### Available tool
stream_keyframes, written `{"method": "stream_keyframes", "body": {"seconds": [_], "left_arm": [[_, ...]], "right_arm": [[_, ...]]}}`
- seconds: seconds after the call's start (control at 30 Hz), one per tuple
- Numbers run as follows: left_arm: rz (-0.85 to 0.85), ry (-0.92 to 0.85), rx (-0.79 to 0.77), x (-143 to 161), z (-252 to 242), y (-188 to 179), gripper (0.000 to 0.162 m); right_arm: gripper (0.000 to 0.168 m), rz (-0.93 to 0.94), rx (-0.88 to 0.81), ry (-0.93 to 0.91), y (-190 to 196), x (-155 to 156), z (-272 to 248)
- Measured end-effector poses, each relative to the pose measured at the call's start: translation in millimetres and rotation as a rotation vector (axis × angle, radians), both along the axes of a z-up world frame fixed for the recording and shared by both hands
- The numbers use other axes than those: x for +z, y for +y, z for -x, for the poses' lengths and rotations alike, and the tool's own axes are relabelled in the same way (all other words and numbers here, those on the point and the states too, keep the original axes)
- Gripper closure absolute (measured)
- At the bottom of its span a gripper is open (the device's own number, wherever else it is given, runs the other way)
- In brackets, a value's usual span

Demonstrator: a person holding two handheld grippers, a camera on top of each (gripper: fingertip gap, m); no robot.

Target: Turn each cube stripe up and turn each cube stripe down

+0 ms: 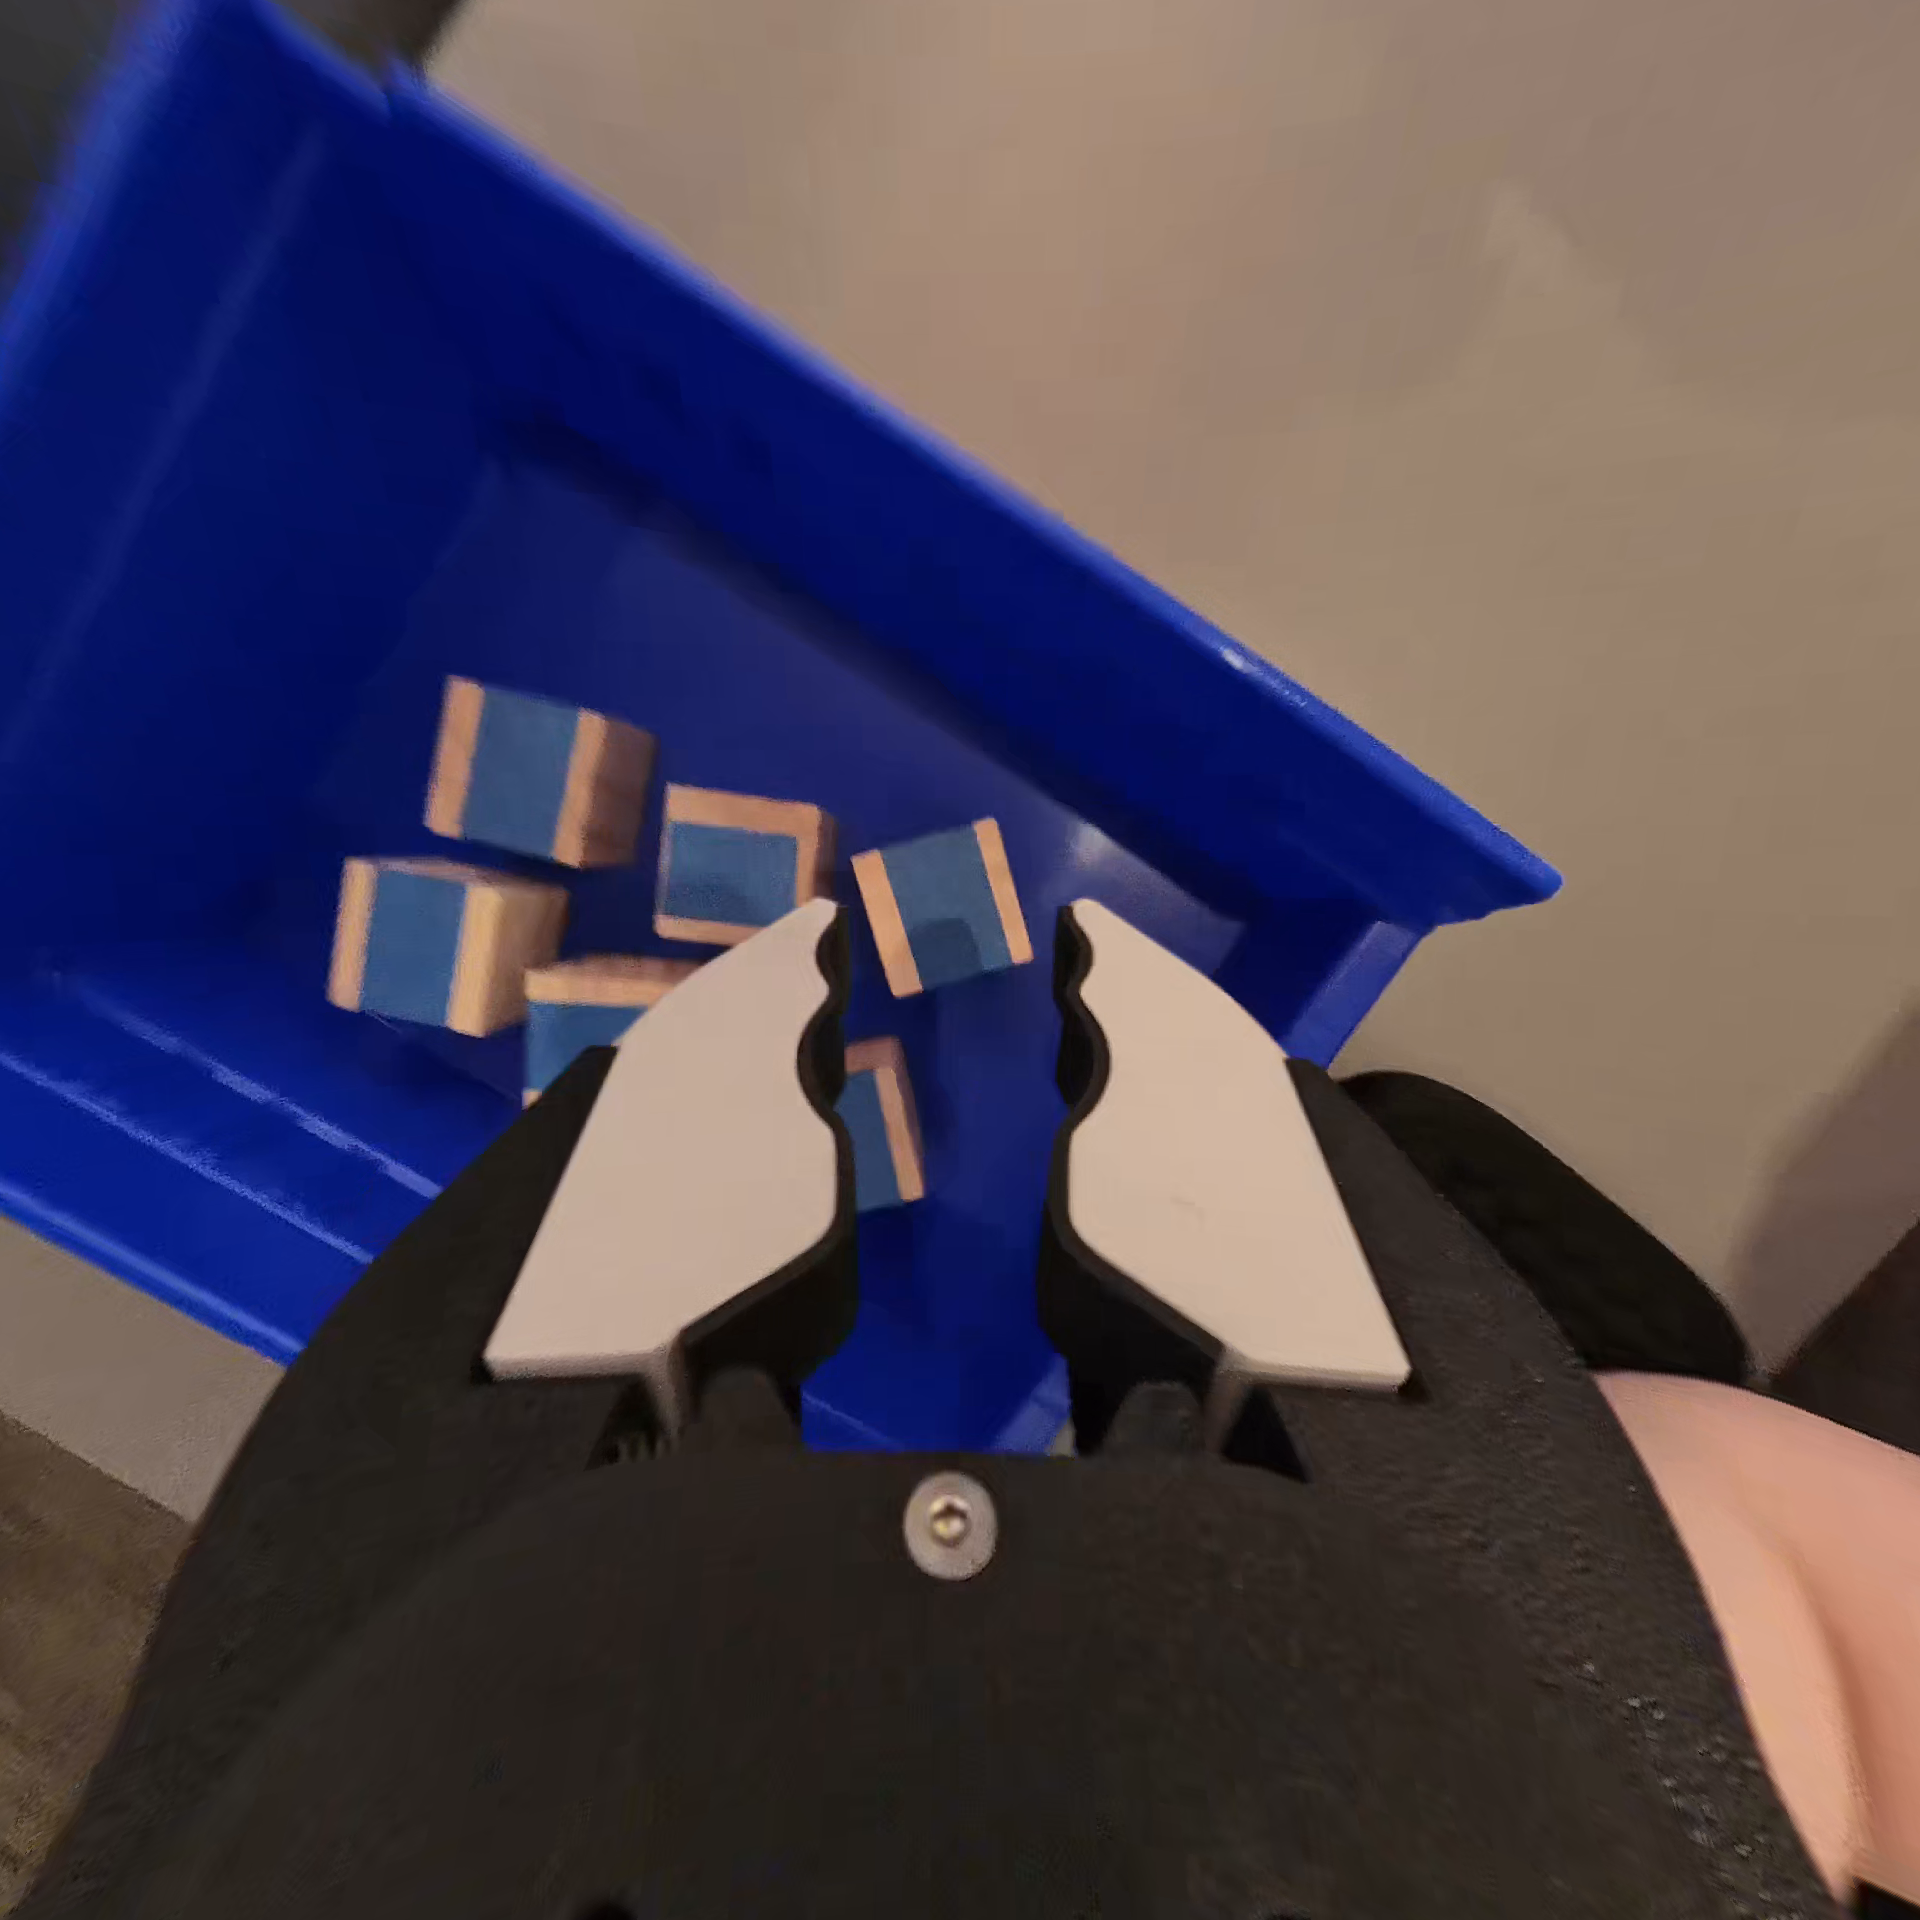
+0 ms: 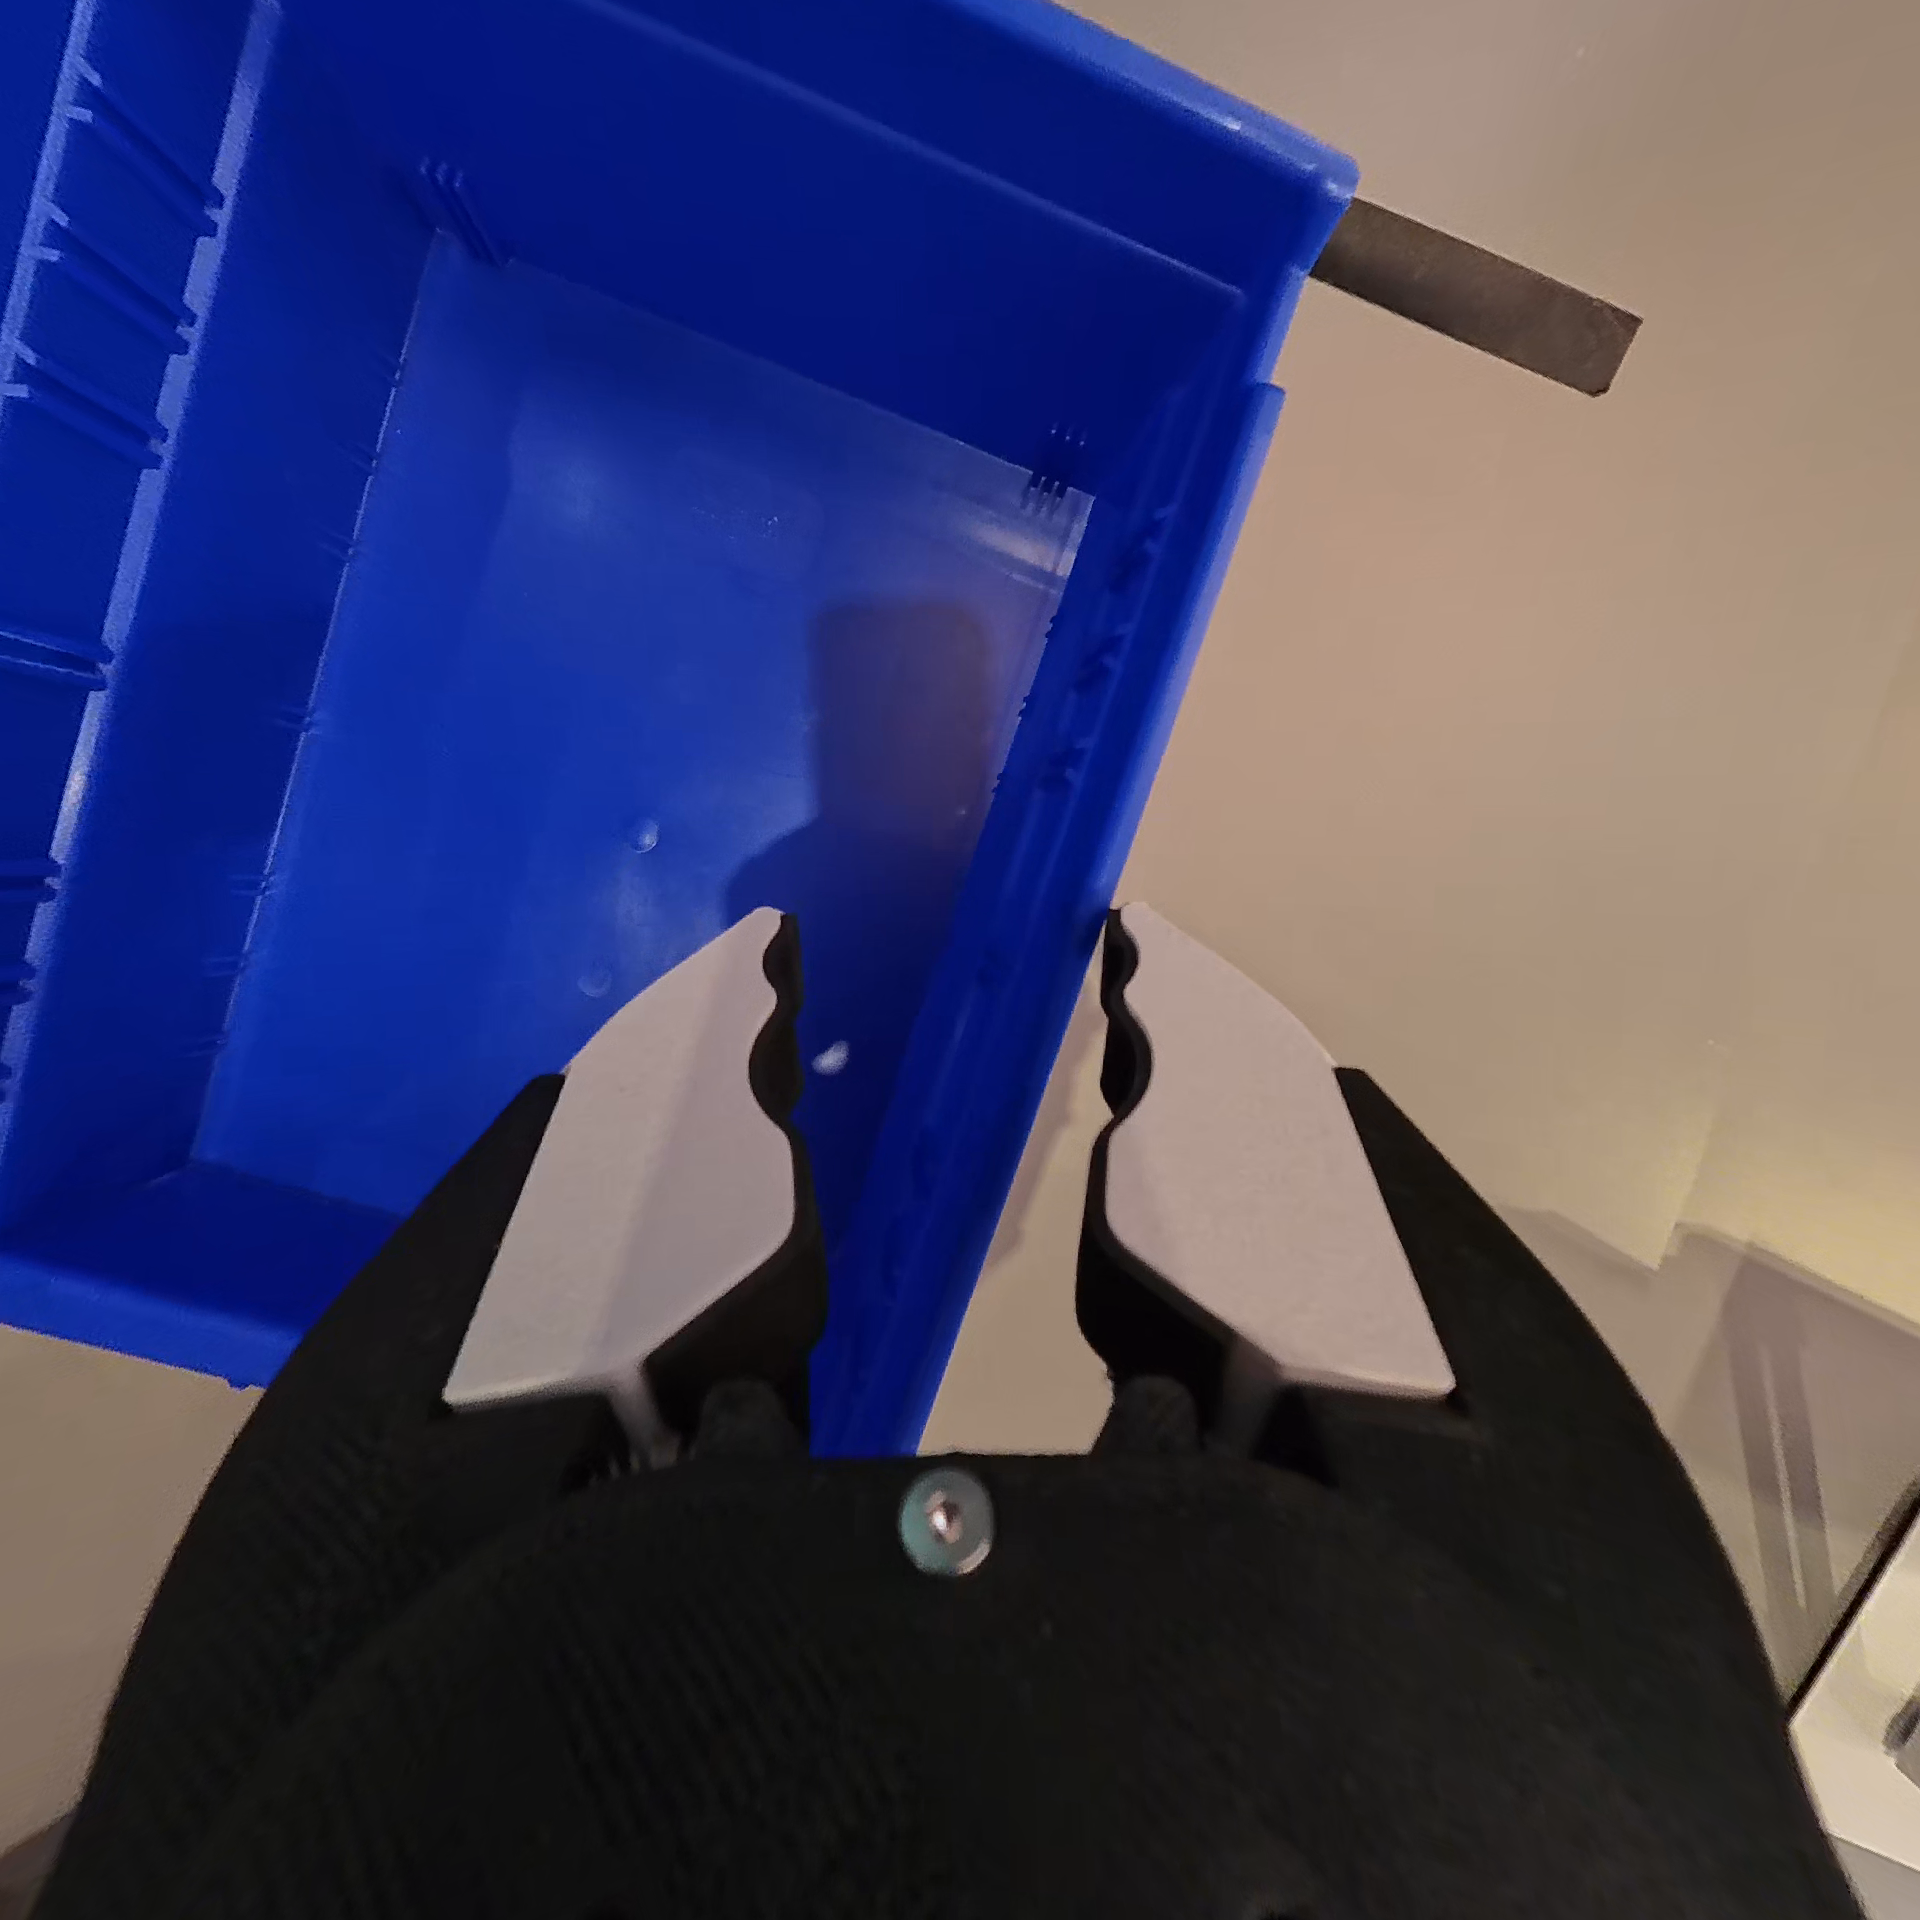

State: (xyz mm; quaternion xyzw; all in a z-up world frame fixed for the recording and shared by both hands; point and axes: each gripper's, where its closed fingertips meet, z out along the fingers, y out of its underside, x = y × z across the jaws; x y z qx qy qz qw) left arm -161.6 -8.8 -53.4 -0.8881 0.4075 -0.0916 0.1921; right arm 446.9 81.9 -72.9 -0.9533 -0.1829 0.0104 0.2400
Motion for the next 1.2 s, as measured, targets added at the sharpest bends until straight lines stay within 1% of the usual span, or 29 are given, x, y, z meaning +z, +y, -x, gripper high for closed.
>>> {"method": "stream_keyframes", "body": {"seconds": [0.03,0.07,0.1,0.17,0.3,0.37,0.53,0.6,0.63,0.67,0.77,0.83,0.9,1.03,1.1,1.13,1.2], "left_arm": [[0.069,0.015,0.035,-8,0,-3,0.125],[0.128,0.032,0.060,-15,0,-6,0.122],[0.154,0.065,0.092,-20,3,-4,0.113],[0.166,0.117,0.145,-30,6,3,0.111],[0.218,0.183,0.152,-46,5,3,0.107],[0.234,0.233,0.170,-52,9,4,0.102],[0.292,0.296,0.194,-66,10,4,0.106],[0.283,0.281,0.188,-65,5,6,0.107],[0.302,0.273,0.184,-67,2,3,0.106],[0.317,0.292,0.184,-69,4,2,0.105],[0.335,0.365,0.218,-73,14,-1,0.107],[0.316,0.360,0.226,-72,14,3,0.105],[0.337,0.350,0.232,-75,12,2,0.105],[0.381,0.387,0.233,-85,14,0,0.105],[0.404,0.387,0.232,-89,11,-1,0.109],[0.403,0.383,0.234,-89,10,1,0.114],[0.405,0.392,0.240,-90,10,2,0.116]], "right_arm": [[0.111,-0.001,0.003,-0.003,0,0,0],[0.111,-0.002,0.006,-0.007,0,0,0],[0.111,-0.002,0.009,-0.012,0,0,0],[0.112,-0.004,0.015,-0.023,1,0,-1],[0.112,-0.004,0.020,-0.023,0,0,-1],[0.112,-0.004,0.024,-0.021,0,0,-1],[0.113,-0.004,0.028,-0.025,0,0,-1],[0.113,-0.003,0.031,-0.026,0,0,-1],[0.113,-0.003,0.032,-0.026,0,0,-1],[0.113,-0.002,0.033,-0.026,0,0,-1],[0.113,-0.002,0.034,-0.026,-1,0,-1],[0.113,-0.001,0.036,-0.029,-1,0,-1],[0.113,-0.001,0.037,-0.028,-1,0,-1],[0.113,-0.001,0.038,-0.027,-1,0,-1],[0.113,0.000,0.039,-0.029,-1,-1,-1],[0.113,0.001,0.039,-0.029,-1,-1,-1],[0.113,0.001,0.041,-0.029,-1,-1,-1]]}}
